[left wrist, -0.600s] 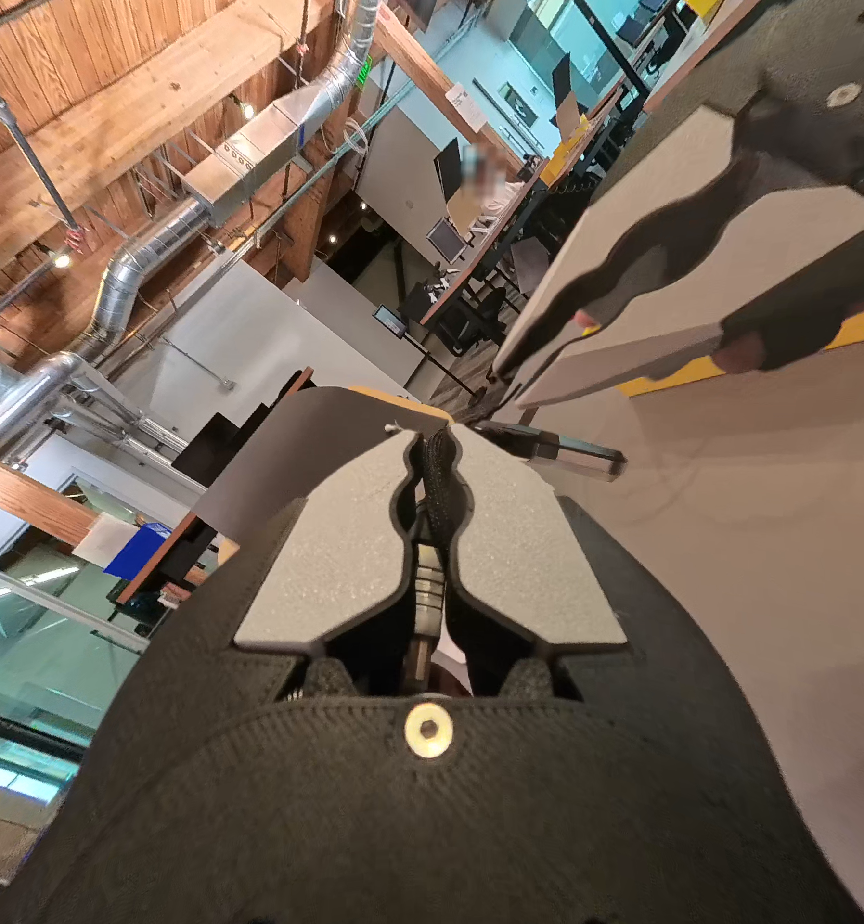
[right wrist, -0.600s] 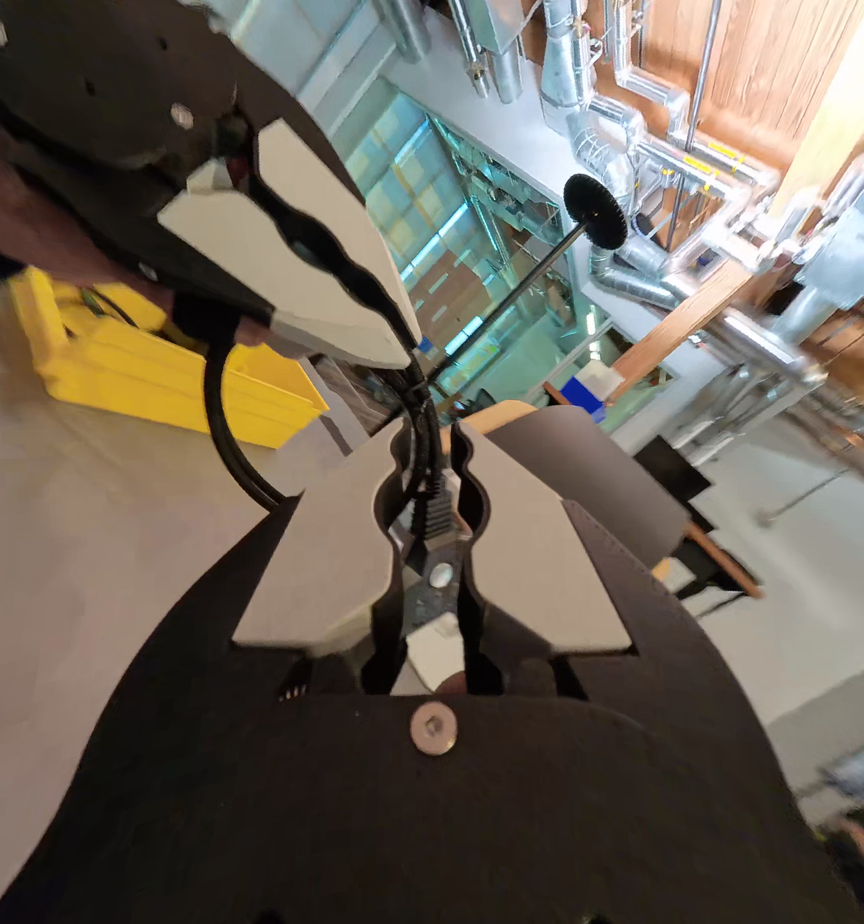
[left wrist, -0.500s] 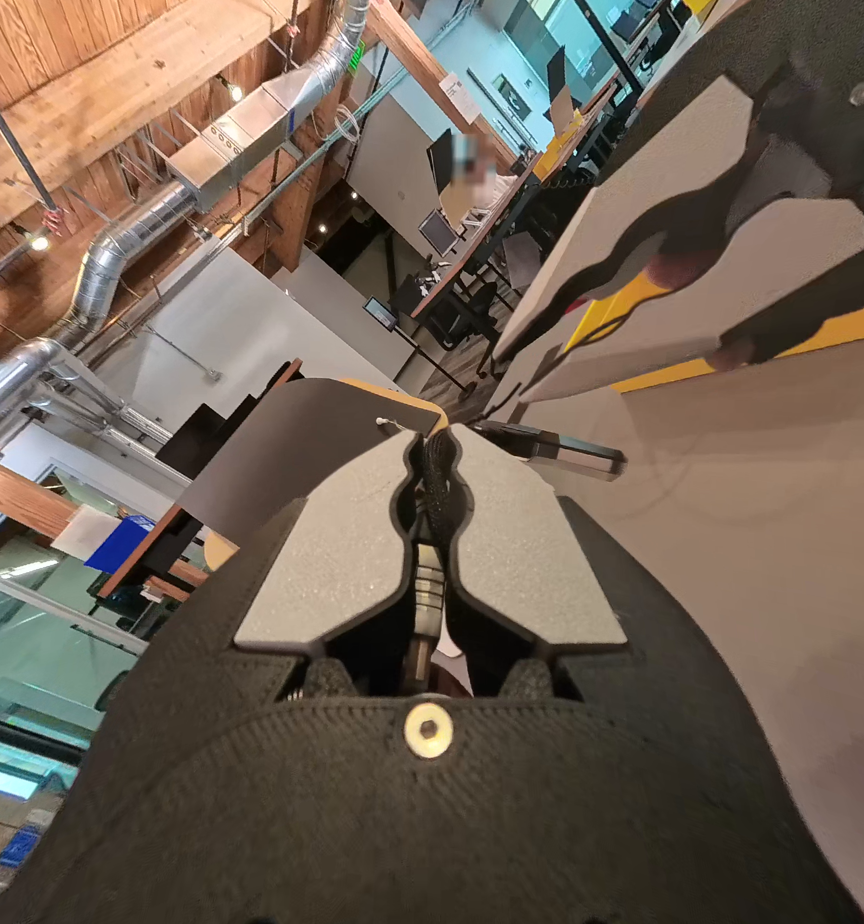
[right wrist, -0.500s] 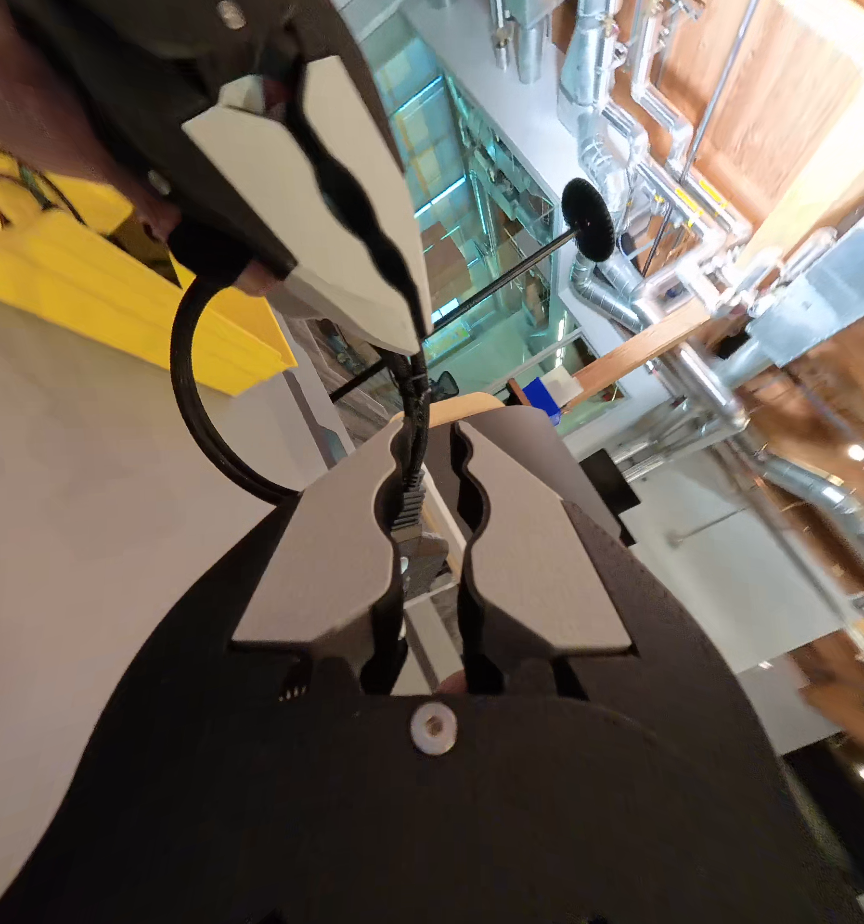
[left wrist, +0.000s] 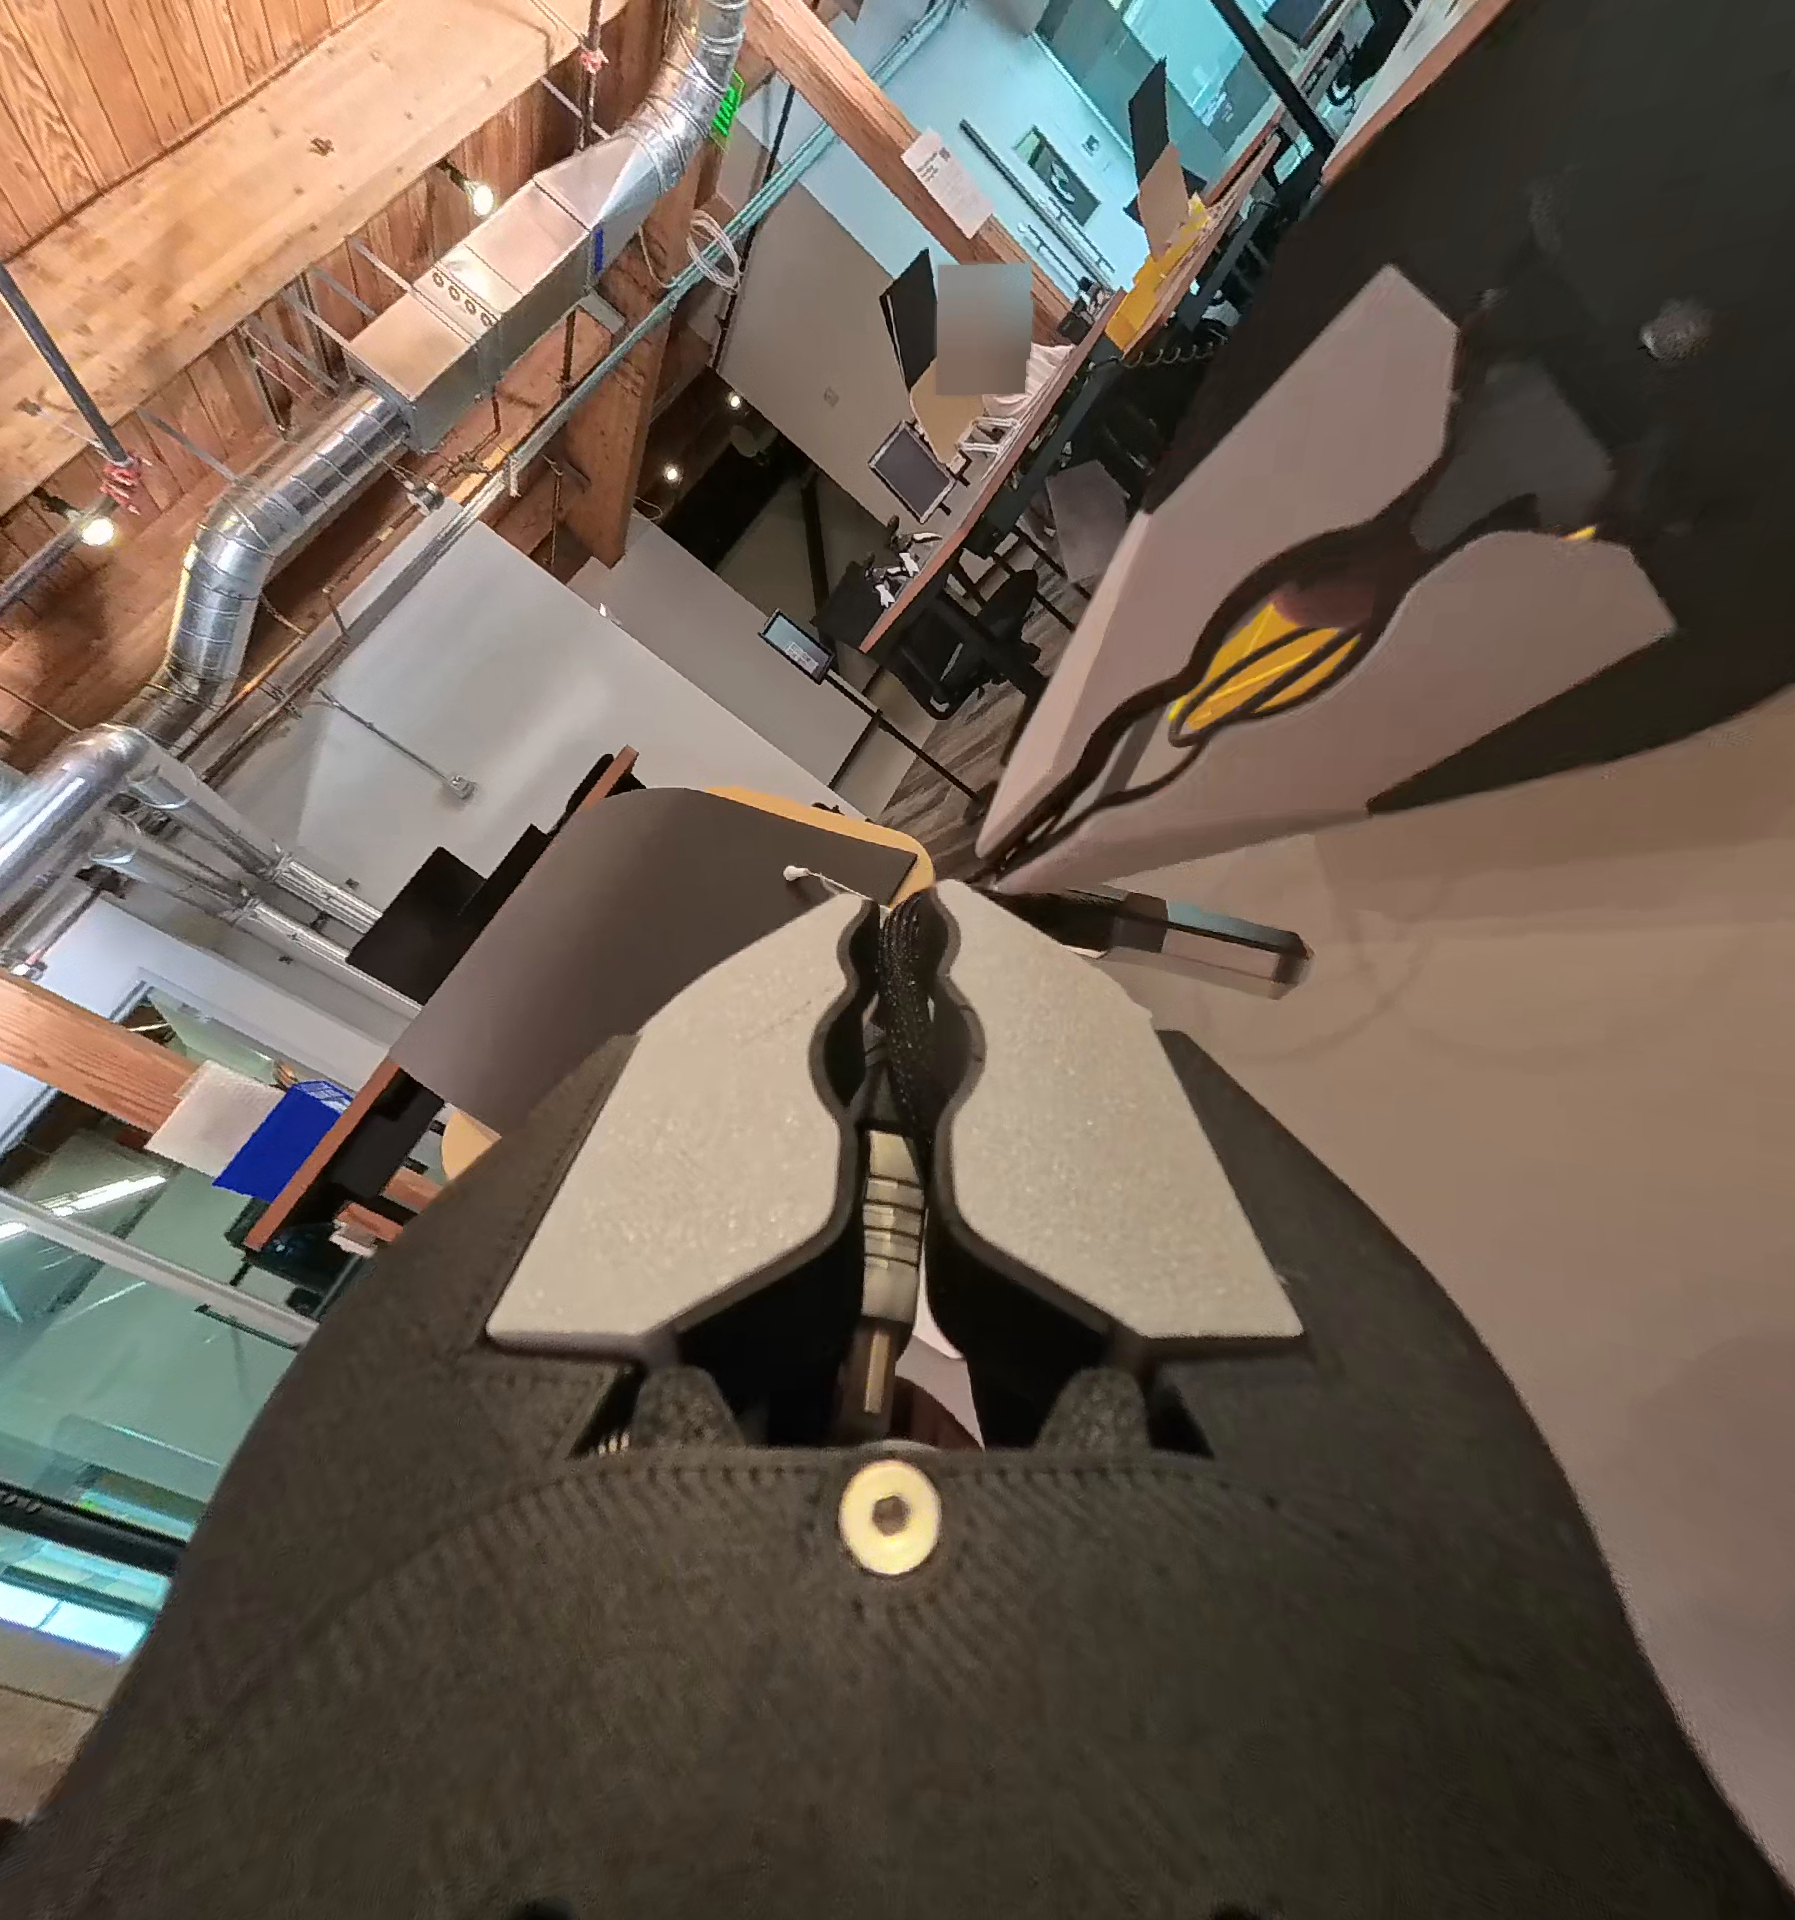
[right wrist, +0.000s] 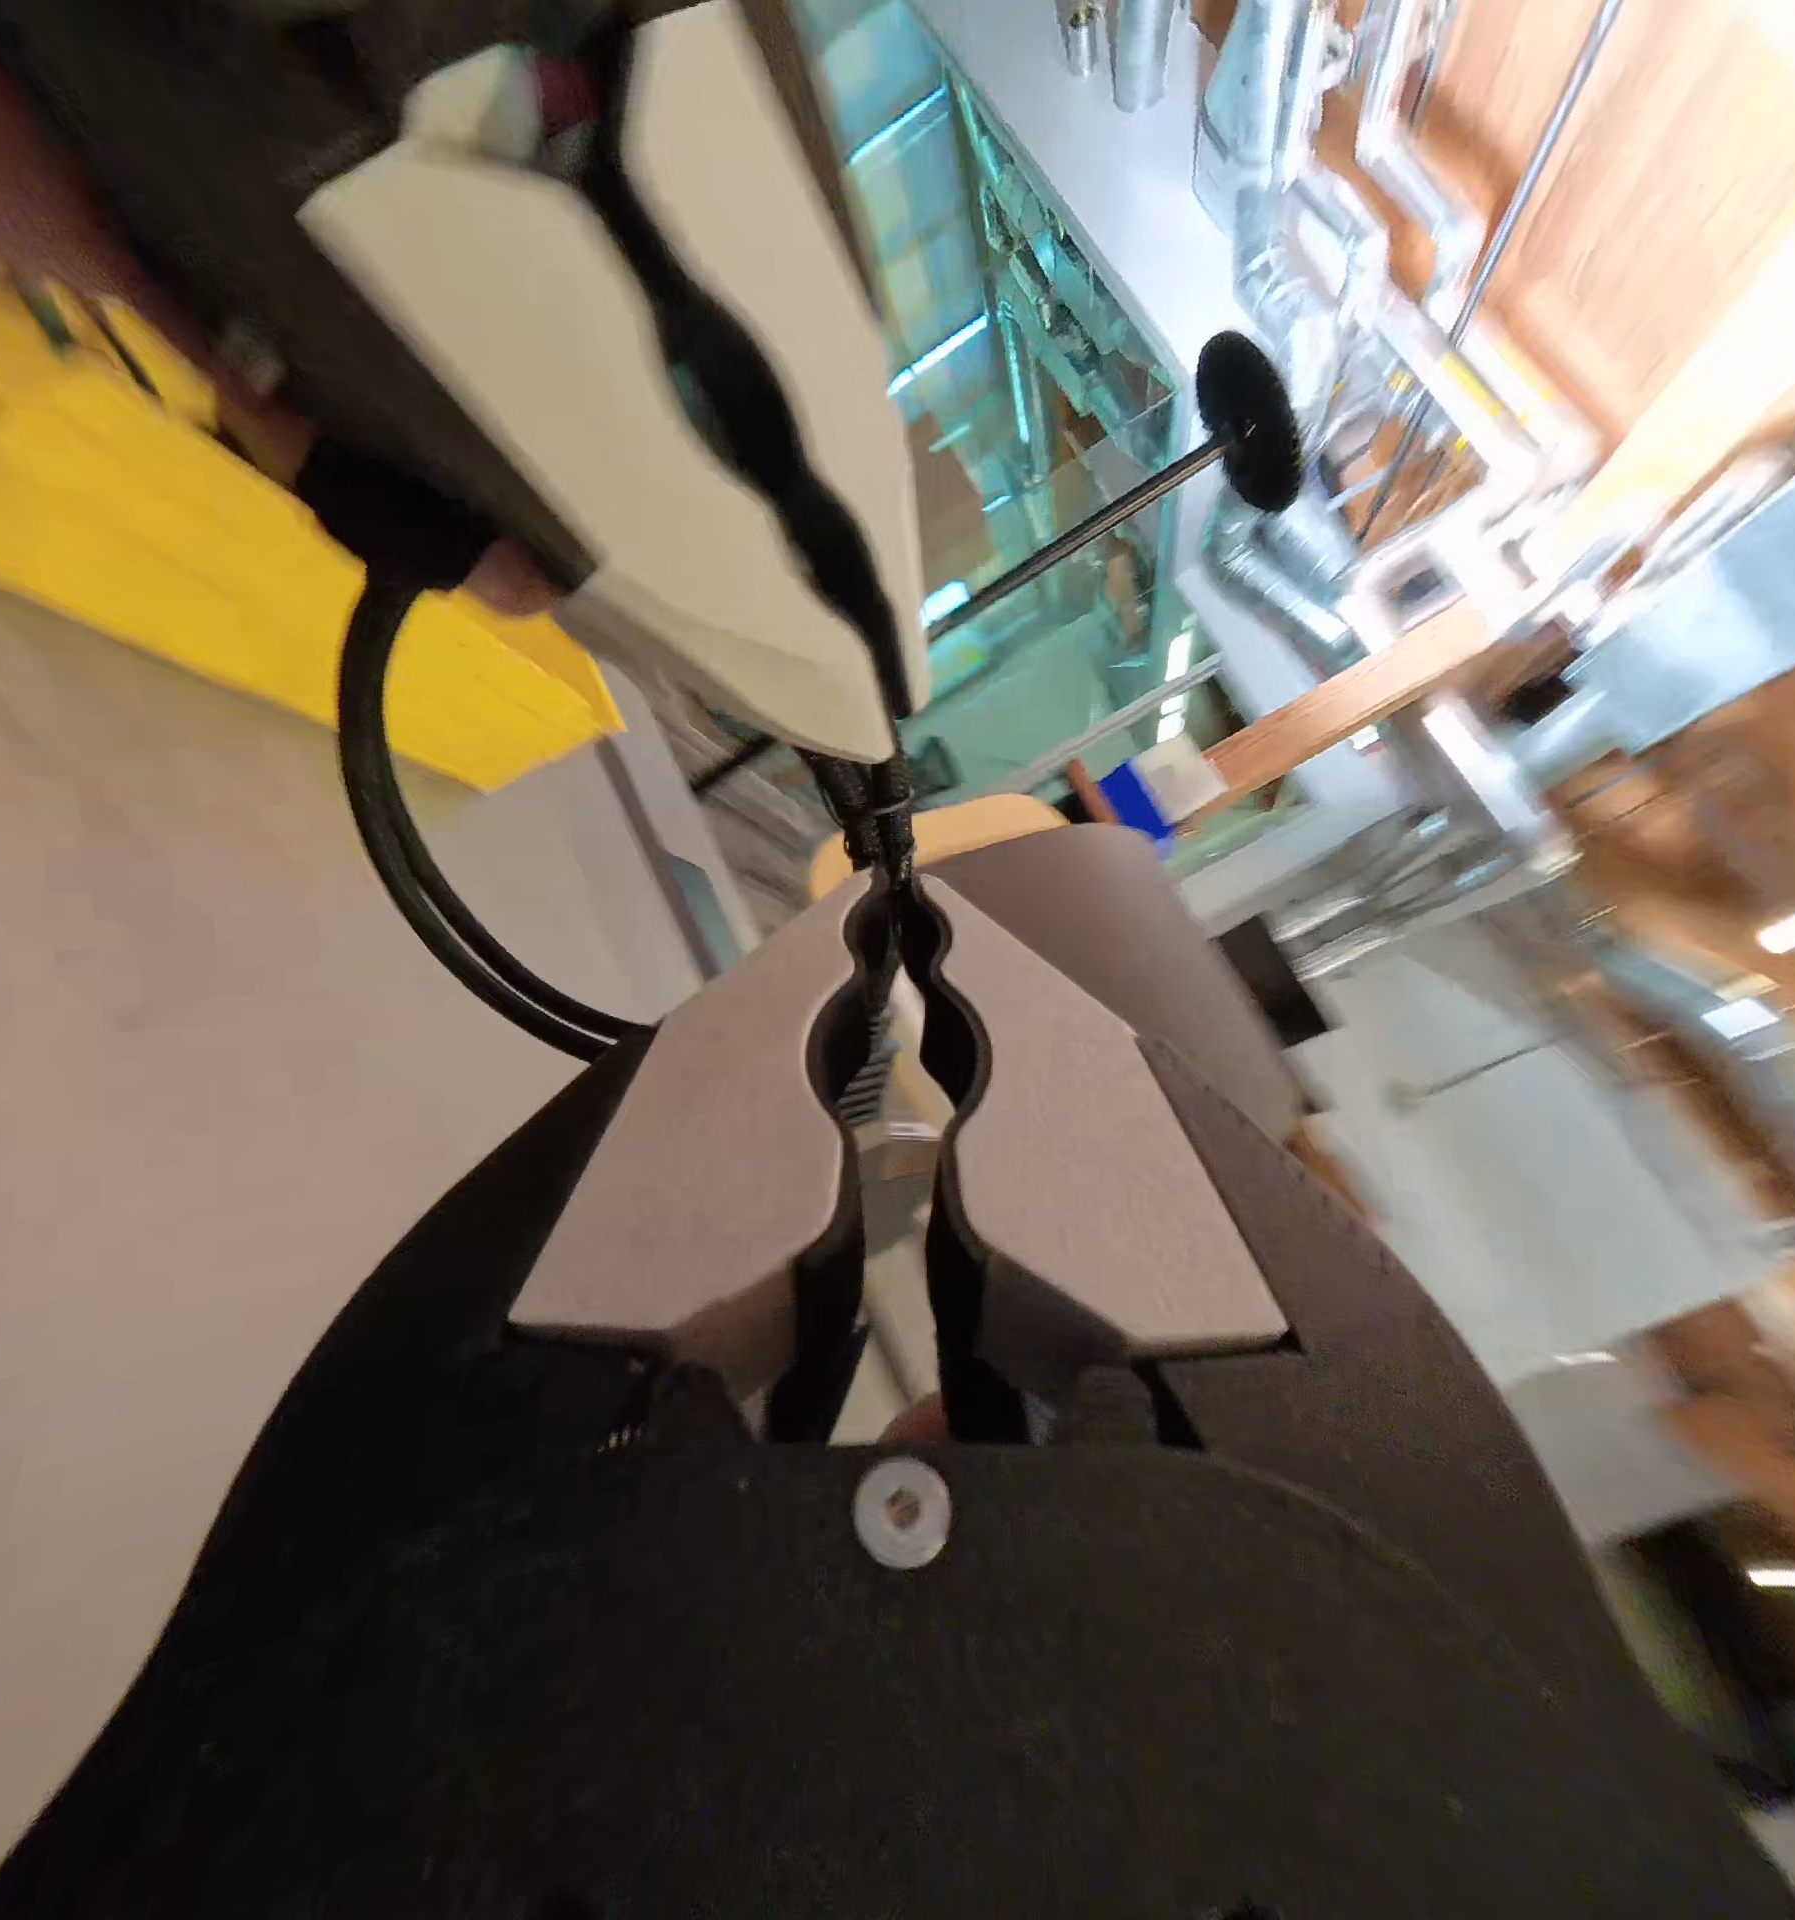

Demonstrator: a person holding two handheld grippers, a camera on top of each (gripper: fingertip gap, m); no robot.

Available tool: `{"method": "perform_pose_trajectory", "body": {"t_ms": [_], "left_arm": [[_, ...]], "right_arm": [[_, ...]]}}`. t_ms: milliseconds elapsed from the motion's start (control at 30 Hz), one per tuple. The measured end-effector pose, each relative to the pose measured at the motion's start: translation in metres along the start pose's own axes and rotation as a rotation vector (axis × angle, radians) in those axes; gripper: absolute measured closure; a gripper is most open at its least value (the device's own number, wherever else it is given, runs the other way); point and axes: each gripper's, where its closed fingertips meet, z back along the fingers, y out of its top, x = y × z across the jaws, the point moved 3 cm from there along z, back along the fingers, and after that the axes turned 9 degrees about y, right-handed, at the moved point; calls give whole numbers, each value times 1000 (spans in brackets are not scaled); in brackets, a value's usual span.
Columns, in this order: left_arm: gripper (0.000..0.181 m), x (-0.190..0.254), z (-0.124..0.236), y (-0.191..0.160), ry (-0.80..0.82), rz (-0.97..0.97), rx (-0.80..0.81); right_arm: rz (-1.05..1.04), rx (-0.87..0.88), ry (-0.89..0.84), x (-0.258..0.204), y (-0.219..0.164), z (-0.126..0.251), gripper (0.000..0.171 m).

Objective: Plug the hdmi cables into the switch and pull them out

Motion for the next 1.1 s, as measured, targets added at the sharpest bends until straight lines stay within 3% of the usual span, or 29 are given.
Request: {"method": "perform_pose_trajectory", "body": {"t_ms": [200,333,433,567,833,1000,1100], "left_arm": [[175,3,2,2,124,-236,34],[175,10,4,-1,185,-323,67],[175,13,5,4,199,-355,95],[175,9,2,-8,167,-285,50],[176,5,-3,-11,81,-142,9],[175,6,-3,-9,71,-133,-2],[175,6,-3,-10,65,-120,-7]], "right_arm": [[-930,344,217,0,-2,-2,171],[-1721,799,480,-4,-5,-1,171],[-1844,952,507,-13,0,0,171],[-1463,692,330,-11,-2,-3,160],[-60,33,-61,-6,2,-5,165],[189,-37,-94,-10,2,-12,170],[198,-61,-91,-9,-1,-13,171]]}}
